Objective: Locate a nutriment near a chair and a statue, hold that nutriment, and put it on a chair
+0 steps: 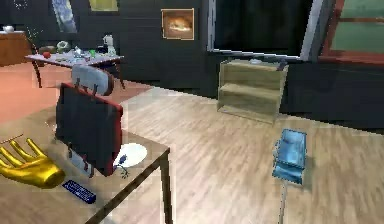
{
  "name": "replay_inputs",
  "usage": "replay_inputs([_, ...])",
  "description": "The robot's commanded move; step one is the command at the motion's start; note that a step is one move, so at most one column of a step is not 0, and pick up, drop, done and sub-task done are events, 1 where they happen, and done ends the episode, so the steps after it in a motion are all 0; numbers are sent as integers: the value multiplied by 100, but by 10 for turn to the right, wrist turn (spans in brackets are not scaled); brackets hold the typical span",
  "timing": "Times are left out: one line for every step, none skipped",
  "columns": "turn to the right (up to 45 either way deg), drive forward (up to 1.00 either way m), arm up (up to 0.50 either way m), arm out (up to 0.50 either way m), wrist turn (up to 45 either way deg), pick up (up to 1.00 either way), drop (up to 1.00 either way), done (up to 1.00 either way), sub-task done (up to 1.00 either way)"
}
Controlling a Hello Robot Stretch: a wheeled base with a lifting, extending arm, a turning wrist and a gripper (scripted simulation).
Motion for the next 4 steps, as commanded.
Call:
replay_inputs([450,0,0,0,0,0,0,0,0])
replay_inputs([450,0,0,0,0,0,0,0,0])
replay_inputs([450,0,0,0,0,0,0,0,0])
replay_inputs([210,0,0,0,0,0,0,0,0])
